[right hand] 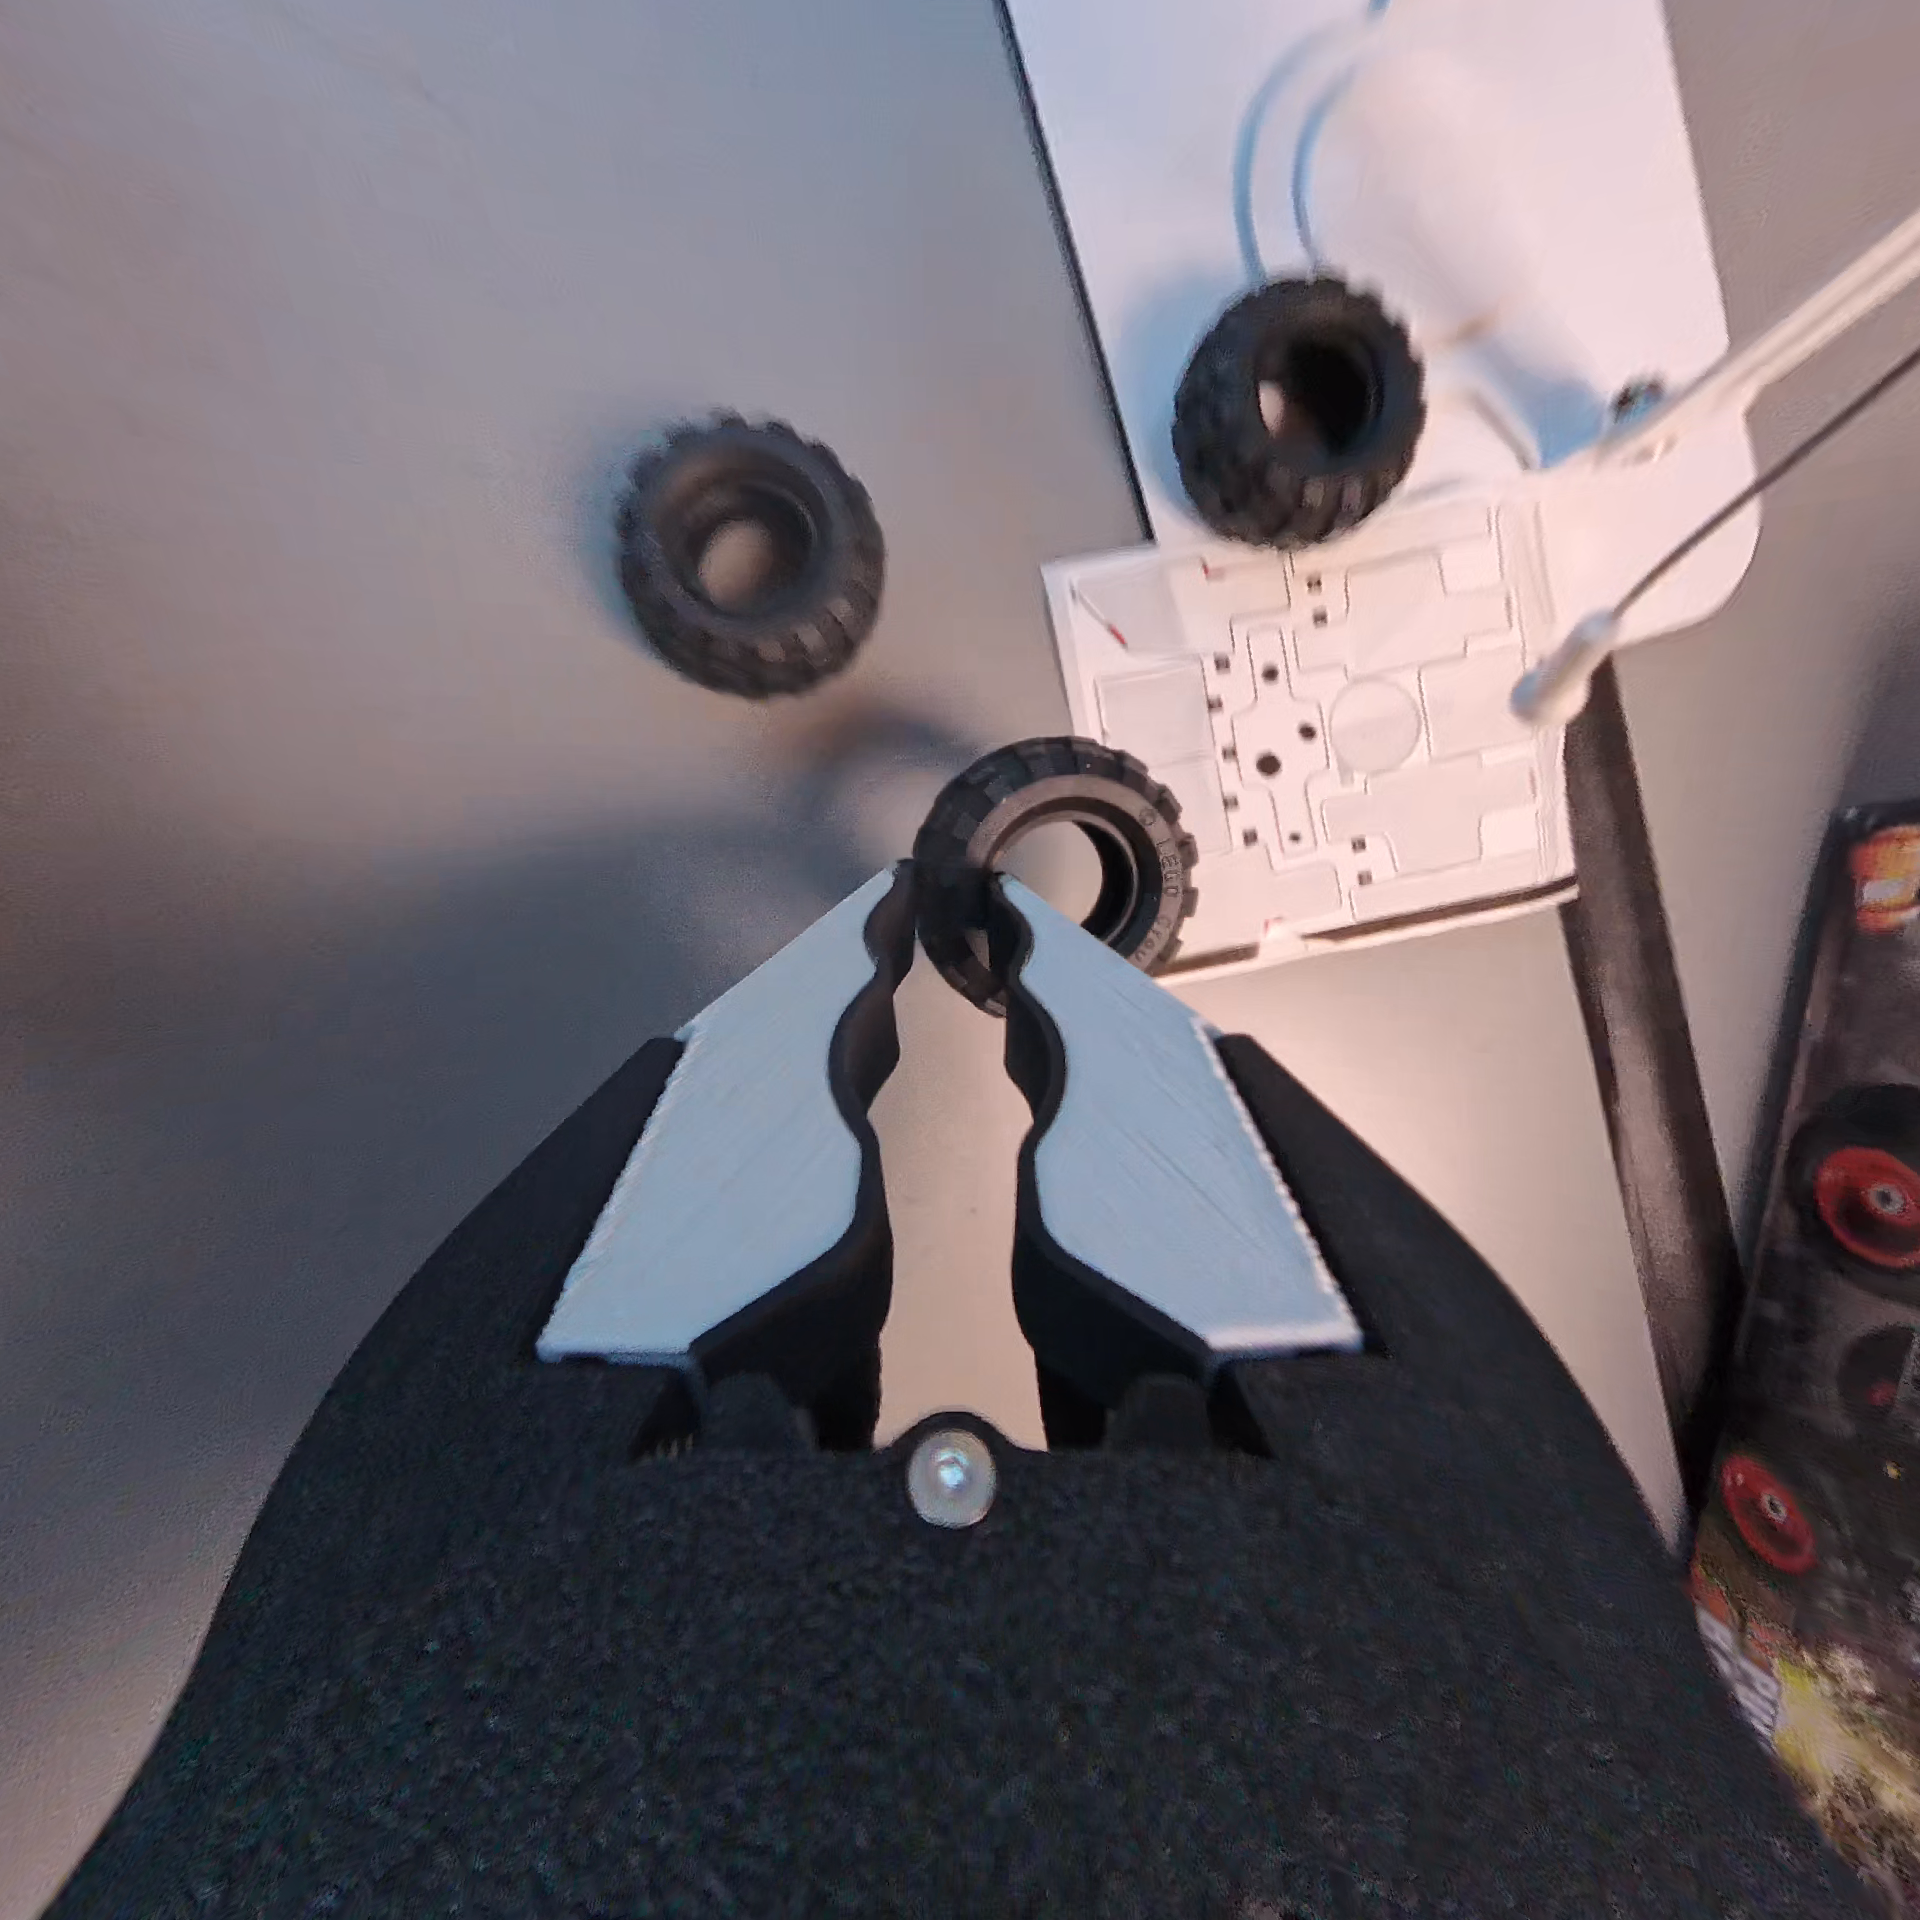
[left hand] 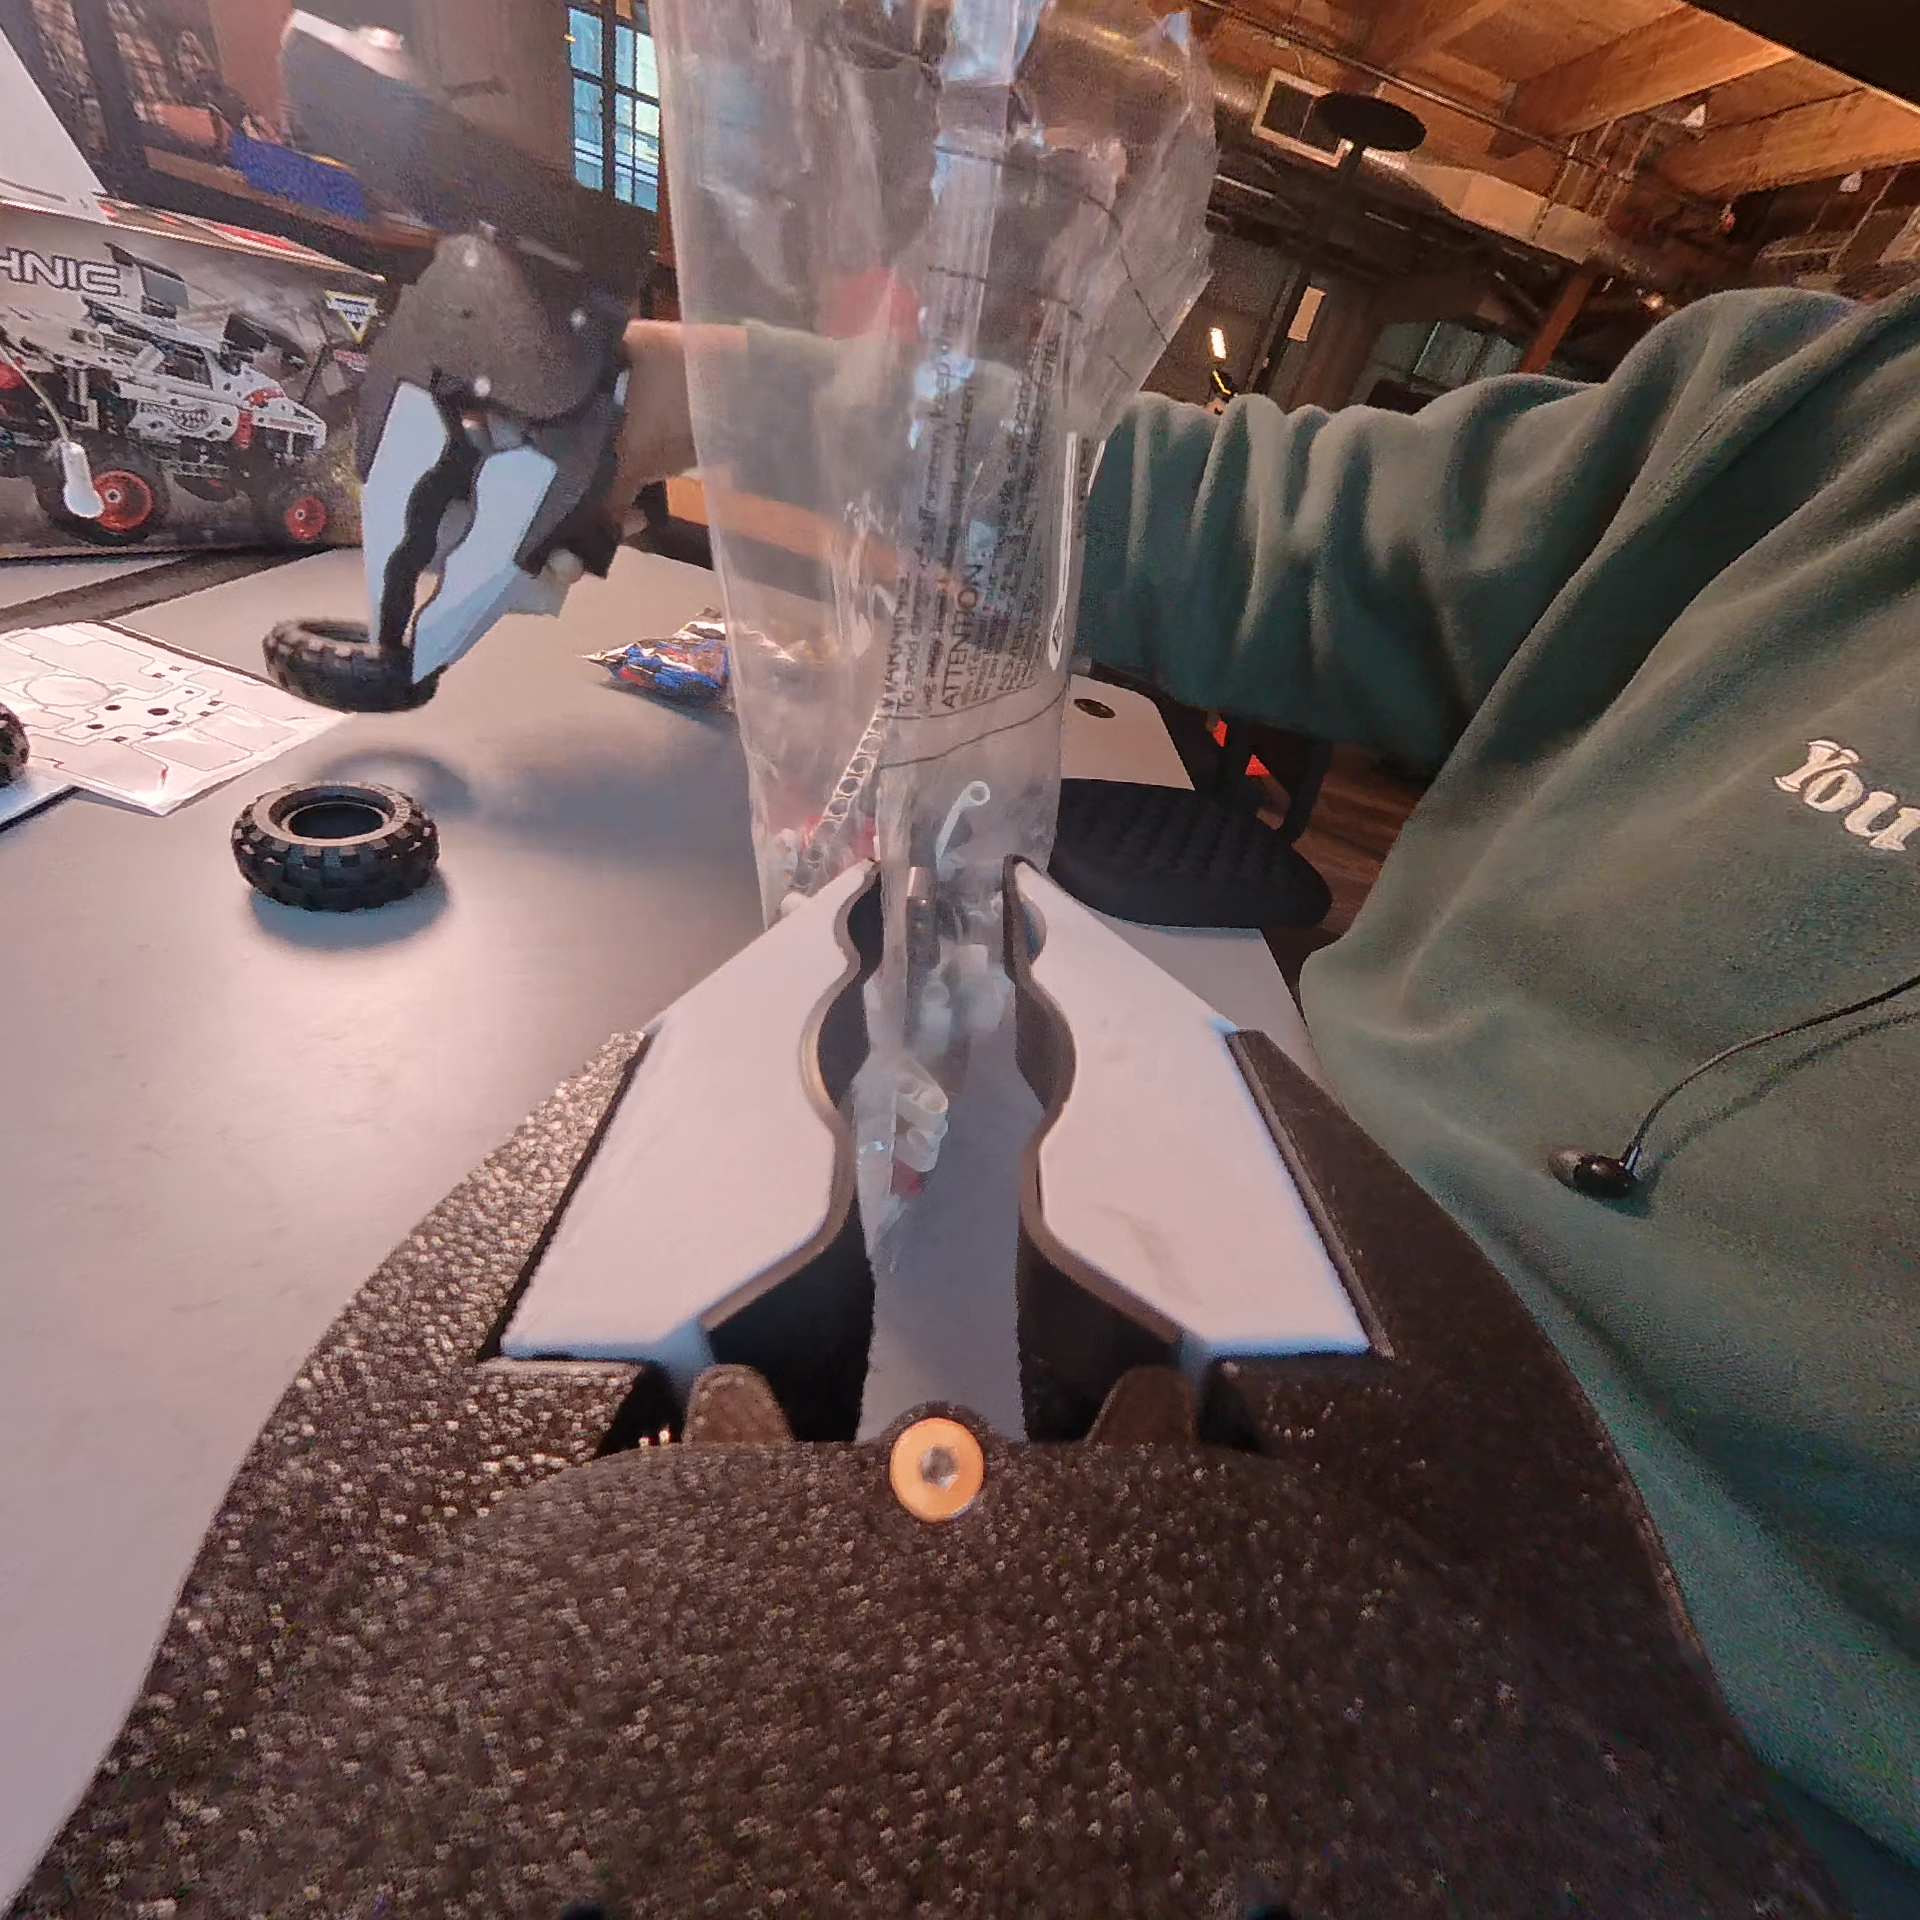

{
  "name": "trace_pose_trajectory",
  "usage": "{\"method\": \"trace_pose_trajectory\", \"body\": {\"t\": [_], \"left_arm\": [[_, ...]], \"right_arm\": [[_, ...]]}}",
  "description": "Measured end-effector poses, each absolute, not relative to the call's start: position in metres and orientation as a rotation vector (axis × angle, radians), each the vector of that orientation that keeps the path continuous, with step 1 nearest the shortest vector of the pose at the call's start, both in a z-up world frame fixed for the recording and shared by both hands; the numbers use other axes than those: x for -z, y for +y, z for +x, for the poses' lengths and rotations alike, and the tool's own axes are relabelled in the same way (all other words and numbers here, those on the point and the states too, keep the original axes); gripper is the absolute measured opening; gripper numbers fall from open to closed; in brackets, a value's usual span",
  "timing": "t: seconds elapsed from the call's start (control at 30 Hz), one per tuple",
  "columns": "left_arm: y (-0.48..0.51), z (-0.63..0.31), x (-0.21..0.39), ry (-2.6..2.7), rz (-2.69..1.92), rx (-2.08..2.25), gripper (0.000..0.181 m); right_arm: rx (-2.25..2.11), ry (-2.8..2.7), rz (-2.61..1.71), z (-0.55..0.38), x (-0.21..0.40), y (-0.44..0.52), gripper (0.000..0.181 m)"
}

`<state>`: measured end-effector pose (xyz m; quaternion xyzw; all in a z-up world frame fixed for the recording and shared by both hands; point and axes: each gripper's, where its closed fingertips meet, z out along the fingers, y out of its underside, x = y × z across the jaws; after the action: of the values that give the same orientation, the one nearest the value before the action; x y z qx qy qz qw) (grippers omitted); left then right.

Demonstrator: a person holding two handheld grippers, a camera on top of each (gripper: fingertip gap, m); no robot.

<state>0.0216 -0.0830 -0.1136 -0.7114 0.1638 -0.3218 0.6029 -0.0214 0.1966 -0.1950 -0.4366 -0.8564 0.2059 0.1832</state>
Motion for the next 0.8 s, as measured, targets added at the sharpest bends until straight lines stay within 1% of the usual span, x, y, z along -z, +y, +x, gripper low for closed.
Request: {"method": "trace_pose_trajectory", "body": {"t": [0.1, 0.2, 0.27, 0.3, 0.37, 0.43, 0.57, 0.7, 0.8], "left_arm": [[-0.083, 0.023, 0.113, 0.384, -1.641, 0.756, 0.017], [-0.082, 0.025, 0.113, 0.388, -1.641, 0.757, 0.016], [-0.082, 0.025, 0.113, 0.386, -1.644, 0.744, 0.016], [-0.082, 0.025, 0.113, 0.389, -1.646, 0.733, 0.017], [-0.083, 0.026, 0.112, 0.401, -1.645, 0.713, 0.017], [-0.084, 0.029, 0.111, 0.418, -1.638, 0.705, 0.017], [-0.086, 0.034, 0.112, 0.454, -1.637, 0.689, 0.017], [-0.088, 0.037, 0.111, 0.48, -1.634, 0.681, 0.018], [-0.088, 0.038, 0.112, 0.483, -1.639, 0.68, 0.02]], "right_arm": [[-0.903, -2.388, -1.058, -0.012, 0.106, 0.14, 0.012], [-1.122, -2.373, -0.77, 0.011, 0.007, 0.067, 0.013], [-1.215, -2.432, -0.577, 0.038, -0.039, 0.013, 0.013], [-1.235, -2.48, -0.486, 0.052, -0.053, -0.012, 0.013], [-1.24, -2.593, -0.379, 0.075, -0.062, -0.051, 0.013], [-1.134, -2.727, -0.425, 0.081, -0.048, -0.066, 0.013], [-0.881, -2.915, -0.659, 0.08, -0.014, -0.057, 0.013], [-0.765, -2.993, -0.81, 0.079, -0.001, -0.055, 0.017], [-0.691, -2.99, -0.824, 0.076, 0.0, -0.052, 0.023]]}}
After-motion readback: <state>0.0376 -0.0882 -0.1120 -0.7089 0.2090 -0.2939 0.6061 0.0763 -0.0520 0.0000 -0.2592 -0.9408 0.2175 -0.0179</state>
